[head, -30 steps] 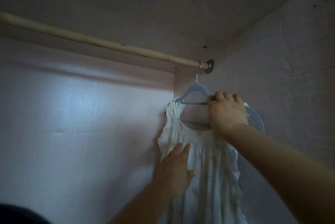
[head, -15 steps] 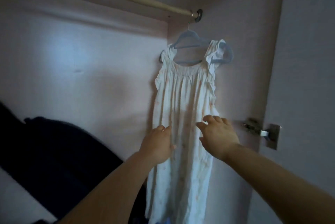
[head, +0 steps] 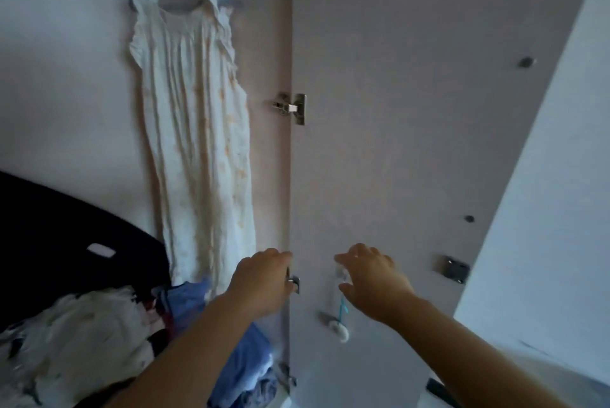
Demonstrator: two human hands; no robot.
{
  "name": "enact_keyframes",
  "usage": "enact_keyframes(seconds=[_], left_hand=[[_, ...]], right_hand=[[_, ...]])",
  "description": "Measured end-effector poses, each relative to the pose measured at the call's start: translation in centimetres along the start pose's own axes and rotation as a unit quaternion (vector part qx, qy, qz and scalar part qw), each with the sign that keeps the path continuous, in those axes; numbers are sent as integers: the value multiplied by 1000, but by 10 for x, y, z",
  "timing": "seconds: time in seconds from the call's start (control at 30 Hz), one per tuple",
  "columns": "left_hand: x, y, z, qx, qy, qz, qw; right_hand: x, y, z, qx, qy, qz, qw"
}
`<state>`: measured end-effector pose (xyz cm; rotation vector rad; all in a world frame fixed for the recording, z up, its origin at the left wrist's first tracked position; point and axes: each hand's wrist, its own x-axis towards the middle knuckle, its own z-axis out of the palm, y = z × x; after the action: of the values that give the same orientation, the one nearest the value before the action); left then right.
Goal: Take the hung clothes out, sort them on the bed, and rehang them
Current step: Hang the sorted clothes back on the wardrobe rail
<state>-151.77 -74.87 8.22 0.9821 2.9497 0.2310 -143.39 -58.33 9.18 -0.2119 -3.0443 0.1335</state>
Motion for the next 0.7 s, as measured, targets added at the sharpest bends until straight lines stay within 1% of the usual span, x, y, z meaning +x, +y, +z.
enact_keyframes(seconds=[0.2, 0.3, 0.4, 0.5, 0.57, 0.7], left_hand=[[-29, 136, 31, 4, -3, 144, 990], [-61, 215, 47, 2, -6, 232, 973], [-104, 302, 64, -1, -11, 318, 948], [-164, 394, 84, -9, -27, 394, 919], [-213, 455, 97, -6, -42, 448, 893], [-323, 568, 117, -1, -83, 555, 828]], right_hand=[[-134, 83, 8, 20, 10, 136, 990], [-224, 125, 8, 24, 16, 215, 976], [-329, 162, 5, 23, 30, 297, 954], [-449, 188, -2, 22, 43, 384, 922], [-531, 198, -7, 20, 53, 442, 895], [-693, 195, -16, 15, 78, 566, 821]])
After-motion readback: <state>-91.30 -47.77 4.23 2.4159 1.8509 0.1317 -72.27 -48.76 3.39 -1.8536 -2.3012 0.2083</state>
